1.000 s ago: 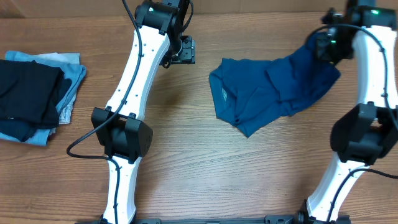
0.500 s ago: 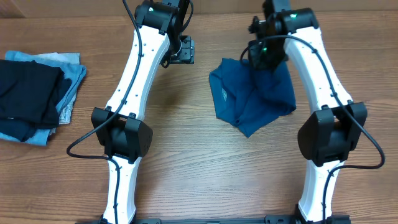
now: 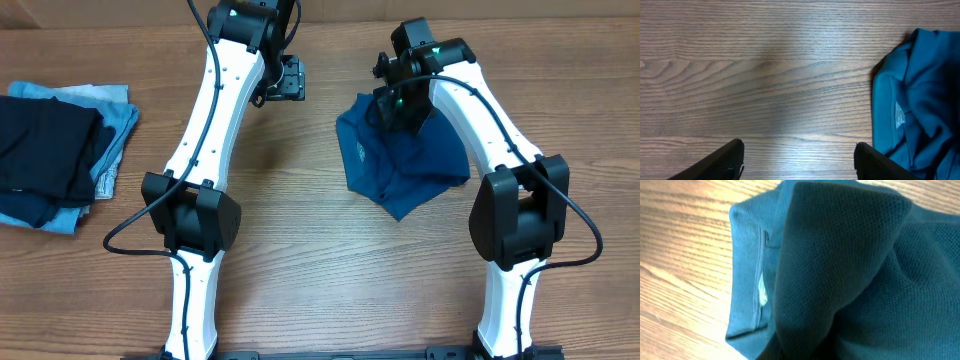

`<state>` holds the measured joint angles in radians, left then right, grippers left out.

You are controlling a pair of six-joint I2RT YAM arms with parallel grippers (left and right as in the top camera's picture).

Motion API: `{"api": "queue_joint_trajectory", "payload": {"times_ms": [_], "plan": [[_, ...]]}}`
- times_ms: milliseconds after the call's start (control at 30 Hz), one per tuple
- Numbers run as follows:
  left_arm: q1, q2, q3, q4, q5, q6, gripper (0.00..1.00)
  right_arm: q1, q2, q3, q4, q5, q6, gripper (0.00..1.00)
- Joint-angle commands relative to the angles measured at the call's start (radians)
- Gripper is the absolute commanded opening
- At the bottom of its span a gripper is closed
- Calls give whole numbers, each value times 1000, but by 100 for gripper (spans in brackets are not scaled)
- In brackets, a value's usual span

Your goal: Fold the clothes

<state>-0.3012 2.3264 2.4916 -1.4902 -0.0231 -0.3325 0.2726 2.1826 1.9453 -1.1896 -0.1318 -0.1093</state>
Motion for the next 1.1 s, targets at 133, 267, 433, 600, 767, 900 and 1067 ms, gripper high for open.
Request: {"api": "queue_joint_trajectory", "payload": {"times_ms": [133, 267, 433, 600, 767, 900, 1067], "plan": [[2, 4, -2, -2, -11, 22, 74, 21, -11, -2, 11, -68, 36, 4], [2, 4, -2, -2, -11, 22, 74, 28, -11, -2, 11, -73, 36, 4], [2, 4, -2, -2, -11, 22, 74, 43, -11, -2, 10, -72, 36, 4], [2, 4, -2, -2, -11, 22, 75, 49, -11, -2, -6, -110, 36, 34], [2, 4, -2, -2, -10, 22, 75, 49, -11, -2, -28, -182, 35, 80], [-4, 4, -2, 18, 85, 22, 66, 20, -11, 24, -38, -150, 32, 77], [-64, 14, -5, 140, 201, 23, 4, -80, -12, 69, -89, -149, 36, 4]]}}
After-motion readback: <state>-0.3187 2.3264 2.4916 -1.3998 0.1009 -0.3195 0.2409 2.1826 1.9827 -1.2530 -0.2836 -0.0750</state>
